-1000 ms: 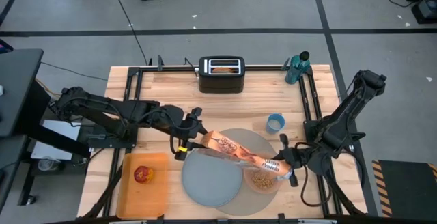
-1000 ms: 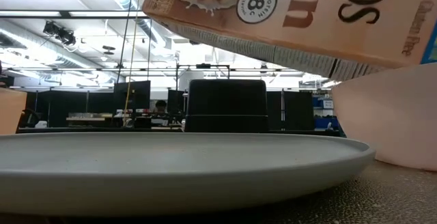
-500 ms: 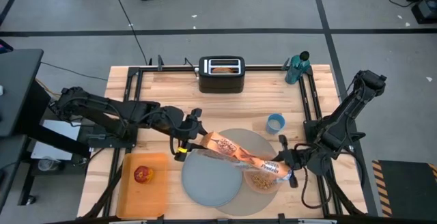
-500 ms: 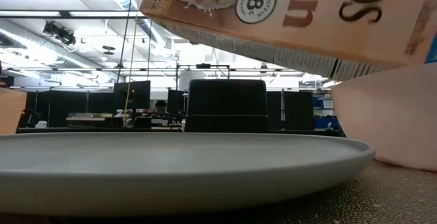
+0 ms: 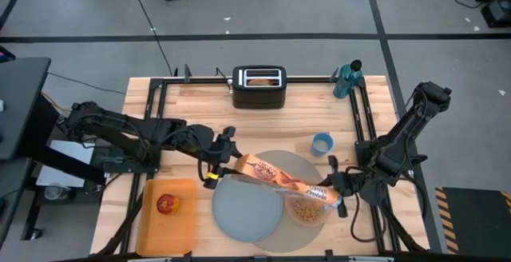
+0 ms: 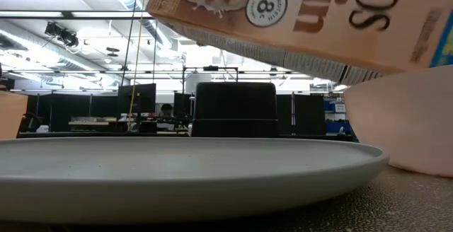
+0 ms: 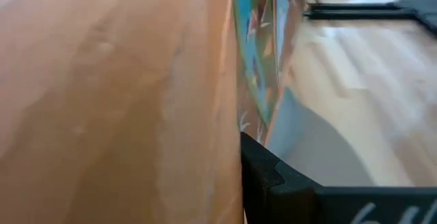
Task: Arrange a breakfast setting
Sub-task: Pour the cereal from the cereal box into the orange bowl
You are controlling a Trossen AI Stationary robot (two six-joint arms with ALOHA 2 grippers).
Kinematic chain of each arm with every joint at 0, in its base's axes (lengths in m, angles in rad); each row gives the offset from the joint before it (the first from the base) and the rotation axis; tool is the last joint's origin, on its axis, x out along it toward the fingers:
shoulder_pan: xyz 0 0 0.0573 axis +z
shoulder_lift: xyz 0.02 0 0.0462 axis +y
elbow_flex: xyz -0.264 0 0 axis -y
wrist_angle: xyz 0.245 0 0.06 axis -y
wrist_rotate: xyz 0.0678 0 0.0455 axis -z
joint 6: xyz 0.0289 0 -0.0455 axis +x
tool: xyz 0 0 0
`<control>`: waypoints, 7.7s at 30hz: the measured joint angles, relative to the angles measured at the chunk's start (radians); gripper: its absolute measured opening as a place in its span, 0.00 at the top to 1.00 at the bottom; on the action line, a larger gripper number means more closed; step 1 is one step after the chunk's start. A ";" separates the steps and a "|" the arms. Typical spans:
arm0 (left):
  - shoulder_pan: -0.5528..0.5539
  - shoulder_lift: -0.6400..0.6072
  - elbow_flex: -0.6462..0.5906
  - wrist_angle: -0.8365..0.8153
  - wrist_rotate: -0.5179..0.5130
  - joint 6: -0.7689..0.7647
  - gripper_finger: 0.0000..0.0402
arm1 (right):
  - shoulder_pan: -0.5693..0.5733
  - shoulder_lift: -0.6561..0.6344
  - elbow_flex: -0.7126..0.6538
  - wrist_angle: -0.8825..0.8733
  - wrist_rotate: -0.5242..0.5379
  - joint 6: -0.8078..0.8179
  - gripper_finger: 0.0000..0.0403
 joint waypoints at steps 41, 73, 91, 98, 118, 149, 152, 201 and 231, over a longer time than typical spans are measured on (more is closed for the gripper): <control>0.013 -0.004 0.000 0.101 0.054 0.071 0.57 | 0.025 -0.050 0.016 0.015 0.030 -0.097 0.98; 0.079 0.072 0.061 0.120 0.162 0.084 0.57 | 0.051 0.006 0.018 -0.042 0.075 -0.003 0.98; 0.072 0.071 0.059 0.079 0.159 0.091 0.57 | 0.067 0.009 0.016 -0.004 0.069 0.010 0.98; 0.070 0.072 0.059 0.075 0.163 0.102 0.59 | 0.075 0.014 0.017 0.016 0.060 0.016 0.98; 0.077 0.071 0.059 0.079 0.159 0.109 0.64 | 0.064 0.018 0.016 -0.028 0.103 0.028 0.98; 0.069 0.071 0.059 0.053 0.155 0.057 0.64 | 0.034 0.010 0.016 -0.023 0.066 -0.044 0.98; 0.070 0.070 0.059 0.054 0.154 0.057 0.64 | 0.030 -0.010 0.016 -0.043 0.086 0.009 0.98; 0.039 0.071 0.059 -0.009 0.163 0.045 0.64 | -0.013 0.001 0.016 0.059 -0.034 -0.056 0.98; 0.046 0.071 0.059 0.024 0.150 0.065 0.64 | -0.018 -0.029 0.016 -0.021 0.044 -0.025 0.98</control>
